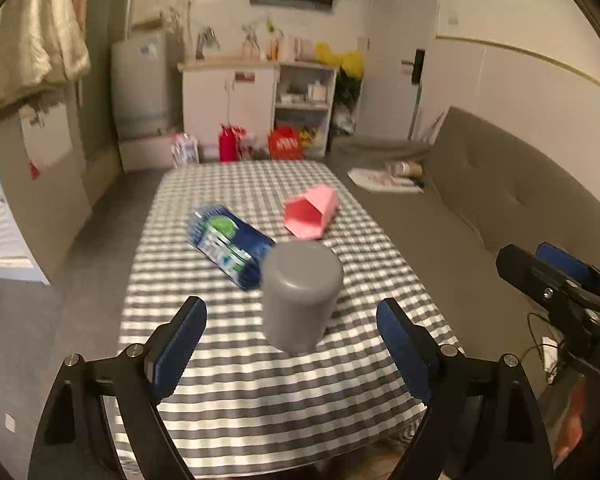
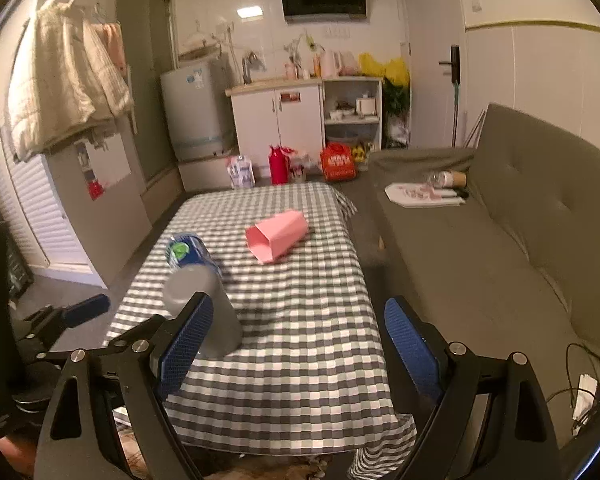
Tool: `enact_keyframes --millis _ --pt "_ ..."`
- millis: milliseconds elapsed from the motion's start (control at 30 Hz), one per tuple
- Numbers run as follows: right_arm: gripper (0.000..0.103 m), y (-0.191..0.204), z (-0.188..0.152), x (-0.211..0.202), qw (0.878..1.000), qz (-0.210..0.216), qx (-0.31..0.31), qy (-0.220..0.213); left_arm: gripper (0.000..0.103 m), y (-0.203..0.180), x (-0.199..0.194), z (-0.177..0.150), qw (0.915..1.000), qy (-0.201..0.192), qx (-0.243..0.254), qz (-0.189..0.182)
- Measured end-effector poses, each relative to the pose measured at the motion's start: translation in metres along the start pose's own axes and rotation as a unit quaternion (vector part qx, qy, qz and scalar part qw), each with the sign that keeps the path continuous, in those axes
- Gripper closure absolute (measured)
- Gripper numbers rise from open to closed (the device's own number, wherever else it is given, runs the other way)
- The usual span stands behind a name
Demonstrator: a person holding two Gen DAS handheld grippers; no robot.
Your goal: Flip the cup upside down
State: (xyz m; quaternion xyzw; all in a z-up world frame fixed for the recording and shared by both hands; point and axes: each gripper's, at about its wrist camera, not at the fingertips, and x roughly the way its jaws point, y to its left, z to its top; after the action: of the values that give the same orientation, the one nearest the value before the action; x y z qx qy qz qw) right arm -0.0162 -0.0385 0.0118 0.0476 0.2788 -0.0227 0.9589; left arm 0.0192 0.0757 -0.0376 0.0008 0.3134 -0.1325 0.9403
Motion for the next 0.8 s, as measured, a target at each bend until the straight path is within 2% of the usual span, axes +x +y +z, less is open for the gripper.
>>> enact_keyframes --millis 133,300,533,800 --pt "0.006 0.006 -0.004 -0.011 1.0 0.01 -0.002 -0.017 0.004 0.008 -0.028 -0.002 0.9985 -0.043 0.005 0.033" --pt "0.001 0.013 -0.01 -0.007 1.0 0.017 -0.001 -0.02 0.002 0.024 -0.043 -0.009 0.9948 -0.078 -0.003 0.064" --pt "0.0 0.019 -0.02 0.002 1.0 0.016 -0.005 -0.014 0.002 0.047 -0.044 -0.022 0.9915 -0.095 -0.054 0.072" --pt "0.0 0.026 -0.024 0.005 1.0 0.016 -0.018 -0.011 0.002 0.047 -0.045 -0.03 0.9918 -0.092 -0.054 0.071"
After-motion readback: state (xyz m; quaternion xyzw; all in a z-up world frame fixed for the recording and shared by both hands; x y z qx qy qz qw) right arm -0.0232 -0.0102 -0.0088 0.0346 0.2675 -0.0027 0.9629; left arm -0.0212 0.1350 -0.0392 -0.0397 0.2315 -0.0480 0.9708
